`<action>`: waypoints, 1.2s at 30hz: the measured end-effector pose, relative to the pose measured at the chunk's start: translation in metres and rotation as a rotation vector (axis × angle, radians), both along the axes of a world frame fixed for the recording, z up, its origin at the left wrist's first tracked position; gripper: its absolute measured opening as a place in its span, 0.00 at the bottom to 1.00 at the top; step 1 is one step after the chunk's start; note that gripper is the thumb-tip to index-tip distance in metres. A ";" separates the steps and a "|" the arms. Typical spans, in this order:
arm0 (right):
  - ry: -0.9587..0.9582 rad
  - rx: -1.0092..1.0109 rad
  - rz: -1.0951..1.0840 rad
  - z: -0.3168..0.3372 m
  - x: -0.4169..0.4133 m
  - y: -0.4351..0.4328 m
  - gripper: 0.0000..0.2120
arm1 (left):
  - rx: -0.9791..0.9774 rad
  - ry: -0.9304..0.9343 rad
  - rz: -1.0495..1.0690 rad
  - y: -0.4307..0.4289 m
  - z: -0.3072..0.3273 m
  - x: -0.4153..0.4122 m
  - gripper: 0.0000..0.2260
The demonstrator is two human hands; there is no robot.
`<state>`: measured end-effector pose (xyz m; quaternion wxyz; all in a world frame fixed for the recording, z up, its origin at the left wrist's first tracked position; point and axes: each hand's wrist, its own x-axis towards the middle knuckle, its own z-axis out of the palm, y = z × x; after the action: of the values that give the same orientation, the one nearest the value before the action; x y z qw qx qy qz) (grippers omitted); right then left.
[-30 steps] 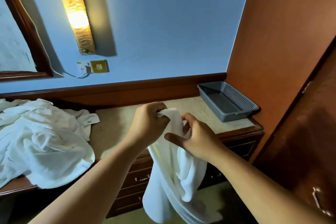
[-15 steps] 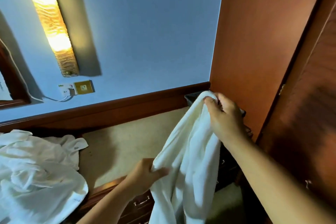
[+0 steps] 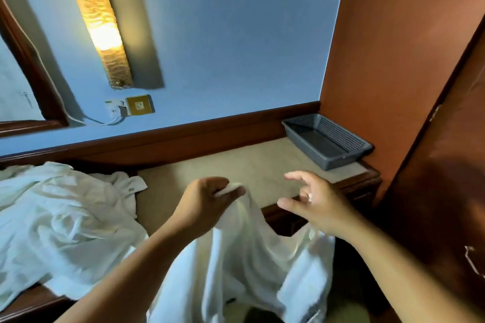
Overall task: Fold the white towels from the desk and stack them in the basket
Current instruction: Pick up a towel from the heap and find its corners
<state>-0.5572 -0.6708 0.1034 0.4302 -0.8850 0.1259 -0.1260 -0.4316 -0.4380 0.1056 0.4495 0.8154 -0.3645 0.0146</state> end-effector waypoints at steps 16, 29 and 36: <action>-0.418 -0.013 0.085 0.039 0.004 -0.027 0.07 | 0.454 0.162 0.282 0.007 -0.084 0.021 0.17; 0.052 0.005 0.324 0.025 -0.021 -0.070 0.22 | -0.047 -0.168 0.187 -0.133 0.064 -0.077 0.07; -0.202 0.000 0.082 0.012 -0.037 -0.103 0.03 | 0.185 0.087 0.171 -0.126 0.002 -0.067 0.10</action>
<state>-0.5938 -0.7733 0.1156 0.4457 -0.8721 0.0457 -0.1969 -0.4989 -0.5640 0.1079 0.3850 0.8813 -0.2734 -0.0161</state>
